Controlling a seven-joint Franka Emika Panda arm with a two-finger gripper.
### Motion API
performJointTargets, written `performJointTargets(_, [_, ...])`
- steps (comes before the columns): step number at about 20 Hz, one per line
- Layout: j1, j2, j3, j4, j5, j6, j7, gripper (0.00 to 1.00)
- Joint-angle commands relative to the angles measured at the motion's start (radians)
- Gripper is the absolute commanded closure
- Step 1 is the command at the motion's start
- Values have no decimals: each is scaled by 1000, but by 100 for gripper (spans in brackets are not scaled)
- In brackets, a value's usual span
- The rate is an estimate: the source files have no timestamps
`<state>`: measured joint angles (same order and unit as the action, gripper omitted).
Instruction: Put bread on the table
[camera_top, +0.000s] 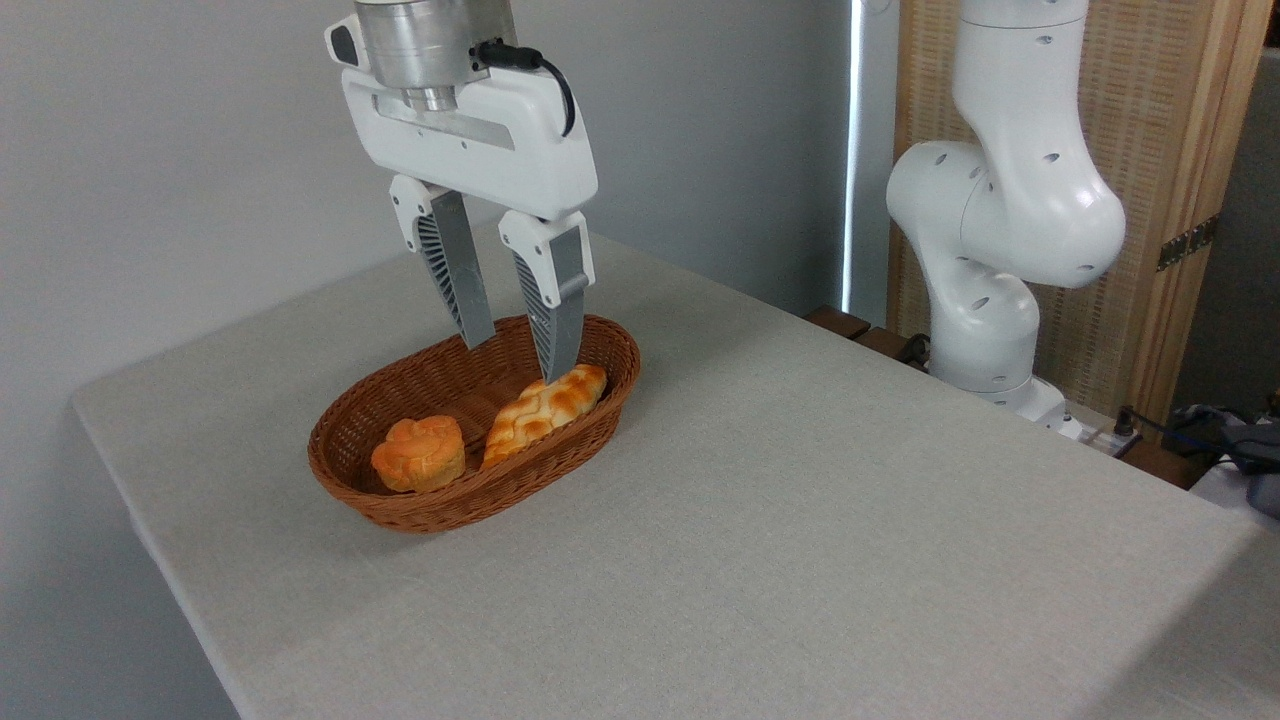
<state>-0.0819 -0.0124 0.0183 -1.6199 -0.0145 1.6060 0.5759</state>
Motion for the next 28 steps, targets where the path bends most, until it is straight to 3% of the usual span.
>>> performJointTargets(1, [-2, 3, 29, -12, 2, -26, -8, 0])
performJointTargets(13, [-2, -8, 19, -43, 1, -6, -10, 0])
performJointTargets(17, [-4, -43, 14, -106, -79, 35, -11, 0])
performJointTargets(21, [-9, -55, -64, -124, -91, 83, -14, 0])
performJointTargets(25, [-10, -43, -129, -169, -160, 236, -85, 0])
performJointTargets(28, [-36, -17, -135, -195, -168, 365, -85, 0])
